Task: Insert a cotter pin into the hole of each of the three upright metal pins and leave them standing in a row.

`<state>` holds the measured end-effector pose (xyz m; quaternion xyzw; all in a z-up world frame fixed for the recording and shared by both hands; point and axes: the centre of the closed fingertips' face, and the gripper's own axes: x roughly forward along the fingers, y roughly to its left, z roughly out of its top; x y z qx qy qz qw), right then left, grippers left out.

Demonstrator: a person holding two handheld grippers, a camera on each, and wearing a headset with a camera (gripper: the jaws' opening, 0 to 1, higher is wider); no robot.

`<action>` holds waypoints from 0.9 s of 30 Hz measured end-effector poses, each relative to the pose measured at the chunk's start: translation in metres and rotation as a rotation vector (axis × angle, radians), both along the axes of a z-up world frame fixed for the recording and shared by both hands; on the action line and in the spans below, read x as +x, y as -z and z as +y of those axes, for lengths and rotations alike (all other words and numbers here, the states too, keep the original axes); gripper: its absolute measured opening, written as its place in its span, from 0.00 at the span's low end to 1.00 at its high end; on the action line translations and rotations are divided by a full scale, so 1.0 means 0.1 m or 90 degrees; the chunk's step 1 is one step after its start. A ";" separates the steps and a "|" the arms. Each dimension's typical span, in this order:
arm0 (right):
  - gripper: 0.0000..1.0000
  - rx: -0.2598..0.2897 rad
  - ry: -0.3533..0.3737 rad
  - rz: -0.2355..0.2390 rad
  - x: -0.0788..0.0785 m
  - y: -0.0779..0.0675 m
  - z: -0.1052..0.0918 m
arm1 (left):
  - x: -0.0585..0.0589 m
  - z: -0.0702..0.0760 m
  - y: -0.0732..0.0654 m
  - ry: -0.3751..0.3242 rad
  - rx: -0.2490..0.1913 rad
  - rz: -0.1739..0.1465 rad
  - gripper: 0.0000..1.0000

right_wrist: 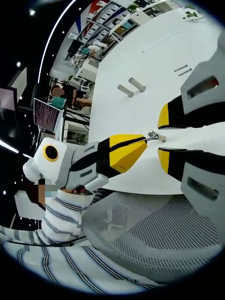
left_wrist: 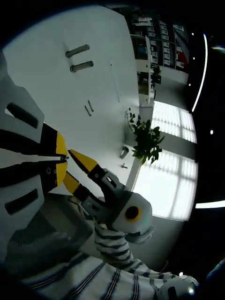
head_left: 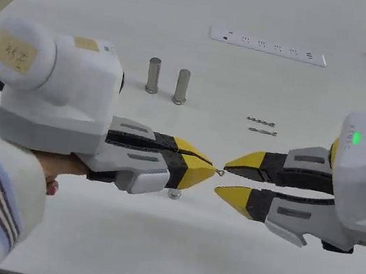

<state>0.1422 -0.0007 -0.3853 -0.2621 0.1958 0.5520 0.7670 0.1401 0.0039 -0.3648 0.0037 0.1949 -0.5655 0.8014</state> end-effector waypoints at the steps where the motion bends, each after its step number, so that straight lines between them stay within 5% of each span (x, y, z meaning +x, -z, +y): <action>1: 0.11 0.006 0.002 0.007 0.00 0.00 0.01 | -0.01 0.00 0.00 0.008 0.004 -0.011 0.00; 6: 0.09 0.033 0.011 0.040 0.00 -0.01 0.02 | -0.04 -0.02 -0.03 0.035 0.012 -0.048 0.00; 13: 0.06 0.050 0.015 0.062 -0.03 -0.03 0.02 | -0.07 -0.02 -0.02 0.056 0.021 -0.066 0.00; 27: 0.00 0.047 0.005 0.070 -0.10 -0.03 0.07 | -0.08 0.00 0.03 0.065 0.035 -0.072 0.00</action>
